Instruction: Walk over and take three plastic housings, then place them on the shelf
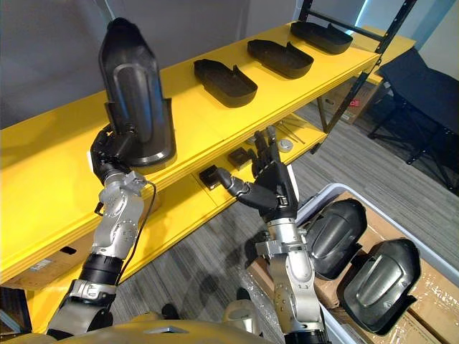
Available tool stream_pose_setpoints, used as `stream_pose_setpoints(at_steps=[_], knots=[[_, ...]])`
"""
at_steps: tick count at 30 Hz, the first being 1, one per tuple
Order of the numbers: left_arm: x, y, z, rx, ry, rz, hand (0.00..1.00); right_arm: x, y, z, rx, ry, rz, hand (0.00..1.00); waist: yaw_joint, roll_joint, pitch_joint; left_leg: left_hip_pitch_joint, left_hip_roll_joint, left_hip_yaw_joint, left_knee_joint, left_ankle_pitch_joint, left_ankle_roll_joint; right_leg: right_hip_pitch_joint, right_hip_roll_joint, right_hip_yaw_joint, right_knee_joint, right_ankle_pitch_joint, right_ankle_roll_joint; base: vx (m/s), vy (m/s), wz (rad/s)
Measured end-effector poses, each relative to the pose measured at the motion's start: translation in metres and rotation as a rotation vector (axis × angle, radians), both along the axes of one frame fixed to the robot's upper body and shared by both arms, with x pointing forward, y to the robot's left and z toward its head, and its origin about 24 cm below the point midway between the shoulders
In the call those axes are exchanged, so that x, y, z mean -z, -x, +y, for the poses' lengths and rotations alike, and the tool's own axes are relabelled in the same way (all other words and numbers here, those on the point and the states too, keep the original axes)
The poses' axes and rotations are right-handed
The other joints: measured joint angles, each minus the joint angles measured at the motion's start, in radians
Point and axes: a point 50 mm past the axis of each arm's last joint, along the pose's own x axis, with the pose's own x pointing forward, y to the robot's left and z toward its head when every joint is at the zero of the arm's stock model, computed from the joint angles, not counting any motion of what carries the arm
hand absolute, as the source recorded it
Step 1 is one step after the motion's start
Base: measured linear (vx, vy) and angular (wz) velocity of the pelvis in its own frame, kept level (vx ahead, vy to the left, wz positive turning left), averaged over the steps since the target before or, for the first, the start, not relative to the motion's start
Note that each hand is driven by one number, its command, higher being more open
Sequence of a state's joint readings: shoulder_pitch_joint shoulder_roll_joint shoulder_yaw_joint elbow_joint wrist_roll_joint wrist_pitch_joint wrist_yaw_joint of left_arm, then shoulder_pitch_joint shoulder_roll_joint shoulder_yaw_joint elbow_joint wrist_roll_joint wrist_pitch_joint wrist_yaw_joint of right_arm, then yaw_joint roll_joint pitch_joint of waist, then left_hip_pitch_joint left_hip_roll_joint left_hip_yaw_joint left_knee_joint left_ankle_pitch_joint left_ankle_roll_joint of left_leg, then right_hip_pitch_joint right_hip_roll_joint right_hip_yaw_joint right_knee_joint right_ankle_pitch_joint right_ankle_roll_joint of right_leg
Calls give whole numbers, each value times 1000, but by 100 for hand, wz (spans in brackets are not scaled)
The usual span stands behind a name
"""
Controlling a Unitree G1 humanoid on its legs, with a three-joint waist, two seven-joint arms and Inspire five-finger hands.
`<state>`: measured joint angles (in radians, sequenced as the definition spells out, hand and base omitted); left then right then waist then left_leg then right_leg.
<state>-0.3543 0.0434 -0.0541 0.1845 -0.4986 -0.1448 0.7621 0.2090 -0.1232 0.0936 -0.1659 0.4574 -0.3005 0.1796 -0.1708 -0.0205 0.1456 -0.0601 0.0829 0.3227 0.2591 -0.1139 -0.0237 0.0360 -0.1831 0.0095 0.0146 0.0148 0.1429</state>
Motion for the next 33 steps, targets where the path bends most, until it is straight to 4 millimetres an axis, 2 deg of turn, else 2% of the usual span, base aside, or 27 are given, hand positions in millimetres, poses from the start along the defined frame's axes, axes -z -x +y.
stream_pose_setpoints(at_steps=[5,8,18,25,28,31,33], knots=[[-3,-10,10,-131,40,76,0,9,4,12,-60,-6,43,100,-13,-7,-4,0,0,8,1,0,0,-6,-1,12,3,1,1,-23,7,-4],[5,-12,17,-163,31,135,0,10,4,16,-79,-8,43,100,-25,-7,-5,-1,1,11,1,-1,-1,-8,-1,12,3,1,0,-5,0,-2],[2,-29,15,-71,-28,171,0,17,5,20,-101,9,77,100,-35,-12,-8,-2,6,23,5,-4,-4,-16,1,25,3,2,0,-7,1,-4],[3,-35,19,-40,38,183,0,21,5,26,-156,16,109,100,-53,-31,-5,-4,23,54,28,-21,-9,-32,10,56,2,4,-6,-33,8,-14],[0,-37,20,-52,36,183,0,21,6,27,-175,24,114,100,-55,-35,0,-9,27,56,39,-26,-8,-34,12,59,2,5,-6,-11,10,-3],[-12,-43,16,-52,44,152,0,17,3,27,-184,32,97,100,-52,-34,19,-41,32,52,60,-30,-9,-56,14,57,4,10,-9,-50,17,4],[-25,-47,15,-60,59,109,0,12,-1,28,-194,37,75,100,-55,-31,57,-55,32,50,71,-38,-11,-65,12,58,9,13,-7,-76,38,1]])
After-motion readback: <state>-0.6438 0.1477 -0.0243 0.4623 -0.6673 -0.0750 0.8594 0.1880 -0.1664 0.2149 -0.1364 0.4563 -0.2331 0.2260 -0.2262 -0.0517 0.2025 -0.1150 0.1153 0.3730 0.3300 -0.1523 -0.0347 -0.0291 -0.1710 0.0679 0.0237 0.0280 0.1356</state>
